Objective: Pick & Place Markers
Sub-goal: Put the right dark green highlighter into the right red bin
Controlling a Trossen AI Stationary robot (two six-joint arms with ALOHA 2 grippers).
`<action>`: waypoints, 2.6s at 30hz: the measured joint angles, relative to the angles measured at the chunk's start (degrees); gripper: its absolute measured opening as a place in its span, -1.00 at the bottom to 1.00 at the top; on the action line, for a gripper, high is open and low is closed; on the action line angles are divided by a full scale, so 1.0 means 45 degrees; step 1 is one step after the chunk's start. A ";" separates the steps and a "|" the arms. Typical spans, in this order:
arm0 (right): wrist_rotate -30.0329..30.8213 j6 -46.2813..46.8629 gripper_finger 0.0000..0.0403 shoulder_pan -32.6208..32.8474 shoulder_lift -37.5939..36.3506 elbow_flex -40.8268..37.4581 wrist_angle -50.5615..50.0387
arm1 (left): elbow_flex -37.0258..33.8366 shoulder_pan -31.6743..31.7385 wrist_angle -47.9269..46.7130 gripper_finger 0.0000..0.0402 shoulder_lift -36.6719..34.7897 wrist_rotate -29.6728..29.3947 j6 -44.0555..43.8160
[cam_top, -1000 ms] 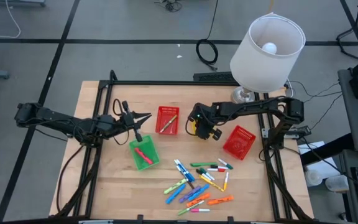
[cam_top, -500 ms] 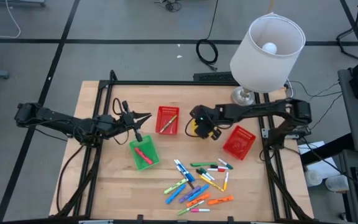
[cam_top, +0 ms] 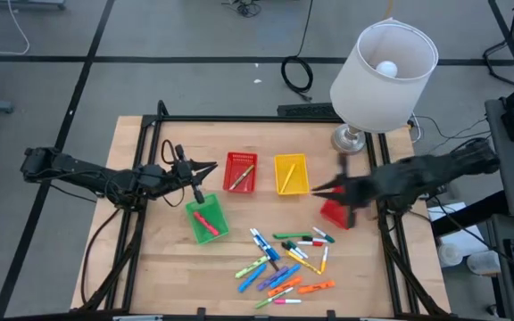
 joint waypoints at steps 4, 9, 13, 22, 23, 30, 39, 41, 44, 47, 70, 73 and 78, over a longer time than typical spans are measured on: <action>-0.0347 0.4302 -0.92 0.0711 -0.1989 -0.0763 -0.1326 | 0.0000 0.0000 0.0012 -0.81 0.0000 0.0005 -0.0265; -0.0666 0.6471 -0.92 0.1190 -0.3910 -0.3576 -0.0960 | 0.0000 0.0000 0.0011 -0.81 -0.0004 0.0010 -0.1395; -0.0198 0.5835 -0.92 0.1226 -0.4845 -0.6197 0.1015 | 0.0000 0.0000 0.0011 -0.81 0.0000 0.0010 -0.1559; -0.0366 0.3455 -0.99 -0.0031 -0.5205 -0.9414 0.6389 | 0.0000 0.0010 0.0011 -0.81 0.0000 0.0003 -0.1102; -0.0367 0.3435 -0.99 -0.0082 -0.5151 -0.9680 0.6843 | 0.0000 0.0010 0.0008 -0.81 0.0000 0.0005 -0.1028; -0.0327 0.4332 -1.00 -0.0099 -0.5128 -1.1165 0.7923 | 0.0000 0.0010 0.0002 -0.81 0.0000 0.0000 -0.1016; -0.0326 0.4037 -1.00 -0.0099 -0.5128 -1.1912 0.8834 | 0.0000 0.0010 -0.0209 -0.81 0.0000 0.0121 -0.1251; -0.0322 0.3895 -1.00 -0.0099 -0.5128 -1.1916 0.8839 | 0.0000 0.0010 -0.0314 -0.81 0.0000 0.0122 -0.1252; -0.0322 0.3736 -0.99 -0.0099 -0.5124 -1.1916 0.8839 | 0.0000 0.0010 -0.0319 -0.81 0.0000 0.0121 -0.1227; -0.0322 0.3717 -1.00 -0.0099 -0.5124 -1.1916 0.8838 | 0.0000 0.0010 -0.0314 -0.81 0.0000 0.0121 -0.1203; 0.1937 0.7912 -1.00 0.2988 0.2249 -0.5003 0.1040 | 0.0000 0.0010 -0.0270 -0.81 0.0000 0.0121 -0.1208; 0.1631 1.0022 -1.00 0.3254 0.4273 -0.3158 -0.2473 | 0.0000 0.0010 -0.0270 -0.81 -0.0004 0.0121 -0.1267; 0.0265 1.1621 -1.00 0.3158 0.6268 -0.1865 -0.4191 | 0.0000 0.0000 -0.0252 -0.81 0.0000 0.0419 -0.1354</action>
